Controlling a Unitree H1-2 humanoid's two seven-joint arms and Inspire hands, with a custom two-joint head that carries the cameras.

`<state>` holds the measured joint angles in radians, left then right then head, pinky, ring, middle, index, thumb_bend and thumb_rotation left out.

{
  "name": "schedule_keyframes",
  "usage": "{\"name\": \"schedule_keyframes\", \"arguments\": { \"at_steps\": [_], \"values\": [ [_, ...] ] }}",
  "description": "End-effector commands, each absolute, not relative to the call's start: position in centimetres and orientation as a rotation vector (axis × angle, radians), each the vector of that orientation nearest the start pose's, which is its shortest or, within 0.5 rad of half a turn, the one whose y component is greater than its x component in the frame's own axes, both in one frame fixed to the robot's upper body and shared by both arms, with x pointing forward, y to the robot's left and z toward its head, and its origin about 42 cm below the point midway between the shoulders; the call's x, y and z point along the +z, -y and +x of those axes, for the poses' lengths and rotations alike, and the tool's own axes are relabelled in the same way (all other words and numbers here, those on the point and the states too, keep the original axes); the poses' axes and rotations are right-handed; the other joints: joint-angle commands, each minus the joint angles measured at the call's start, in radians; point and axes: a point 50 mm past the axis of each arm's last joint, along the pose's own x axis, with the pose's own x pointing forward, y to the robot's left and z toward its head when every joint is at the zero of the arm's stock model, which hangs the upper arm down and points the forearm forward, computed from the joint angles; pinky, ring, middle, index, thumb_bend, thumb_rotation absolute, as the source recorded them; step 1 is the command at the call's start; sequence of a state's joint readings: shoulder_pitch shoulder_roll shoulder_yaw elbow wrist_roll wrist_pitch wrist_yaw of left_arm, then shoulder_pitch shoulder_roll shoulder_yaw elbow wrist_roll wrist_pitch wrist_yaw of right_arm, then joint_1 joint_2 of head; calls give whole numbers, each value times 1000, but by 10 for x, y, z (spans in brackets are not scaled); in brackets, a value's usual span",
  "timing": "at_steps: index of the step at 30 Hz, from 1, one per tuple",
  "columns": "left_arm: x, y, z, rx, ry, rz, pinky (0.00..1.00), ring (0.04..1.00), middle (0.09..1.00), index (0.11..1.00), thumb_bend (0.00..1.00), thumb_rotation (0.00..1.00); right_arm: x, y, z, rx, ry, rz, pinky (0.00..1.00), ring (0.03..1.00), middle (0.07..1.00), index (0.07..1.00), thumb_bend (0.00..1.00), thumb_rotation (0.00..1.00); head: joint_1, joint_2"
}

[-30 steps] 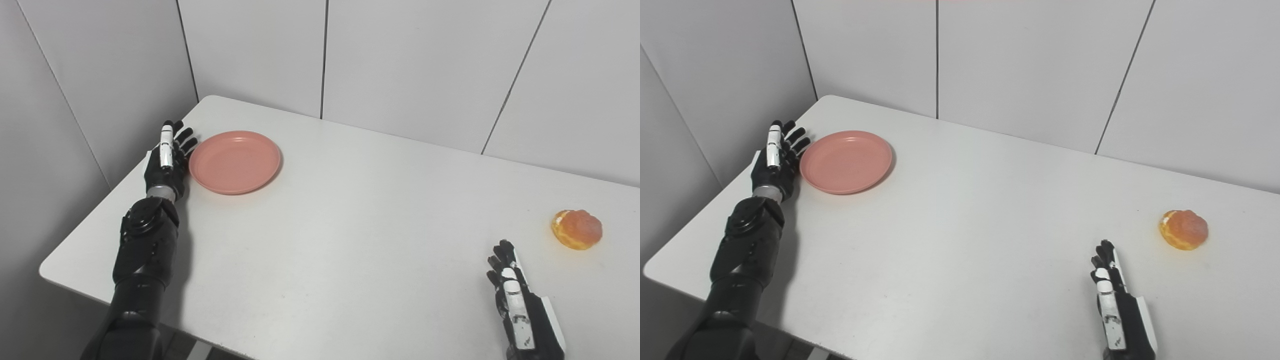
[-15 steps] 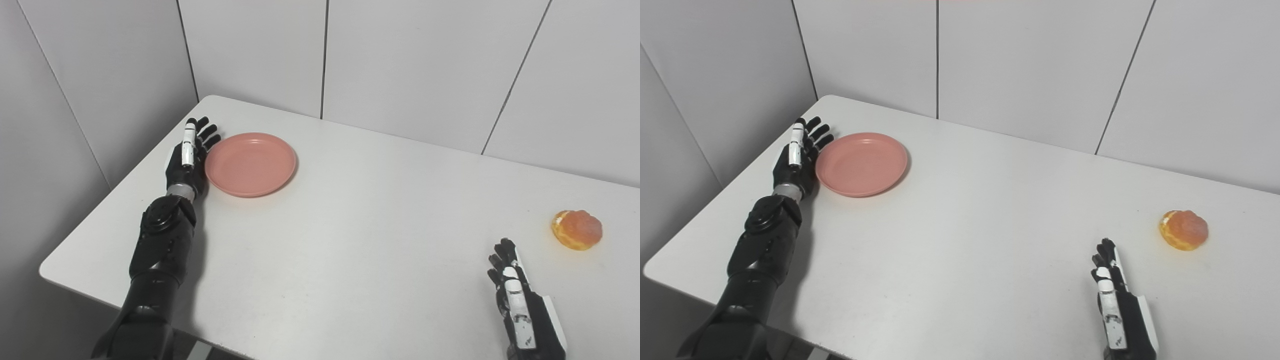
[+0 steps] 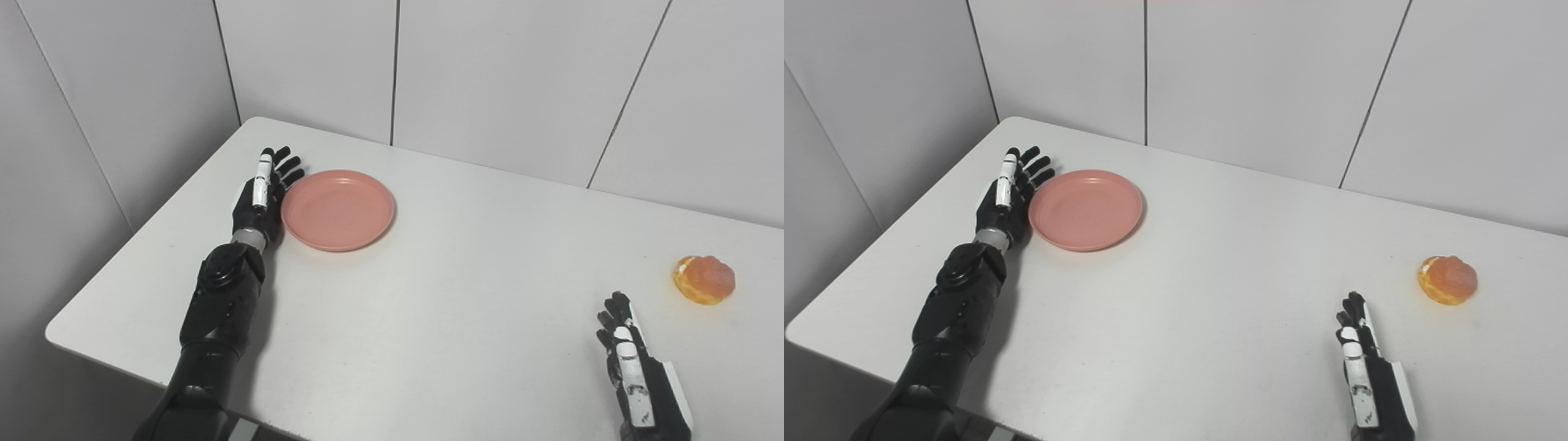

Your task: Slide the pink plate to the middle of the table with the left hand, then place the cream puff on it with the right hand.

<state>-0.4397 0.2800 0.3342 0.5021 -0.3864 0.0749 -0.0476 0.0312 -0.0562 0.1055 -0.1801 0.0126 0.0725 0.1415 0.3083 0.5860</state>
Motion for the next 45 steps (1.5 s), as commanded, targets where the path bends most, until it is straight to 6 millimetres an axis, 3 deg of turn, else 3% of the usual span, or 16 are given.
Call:
{"name": "schedule_keyframes", "arguments": {
  "at_steps": [1,14,29,45],
  "values": [
    [139,-367,414,209,-38,-261,870,876,878,862,397,1000,143,187,274,247,125,-30,1000,990,1000,999,175,1000,-3,2],
    [125,-324,409,135,-66,-310,876,874,880,867,386,1000,143,185,276,239,126,-27,999,987,997,993,197,1000,-17,13],
    [113,-292,405,57,-94,-331,871,865,874,859,397,1000,145,182,276,237,135,-30,993,982,993,987,204,1000,-37,24],
    [105,-246,385,-56,-123,-336,839,850,854,842,407,1000,147,182,278,225,124,-26,999,988,992,985,241,1000,-78,52]
  ]
}}
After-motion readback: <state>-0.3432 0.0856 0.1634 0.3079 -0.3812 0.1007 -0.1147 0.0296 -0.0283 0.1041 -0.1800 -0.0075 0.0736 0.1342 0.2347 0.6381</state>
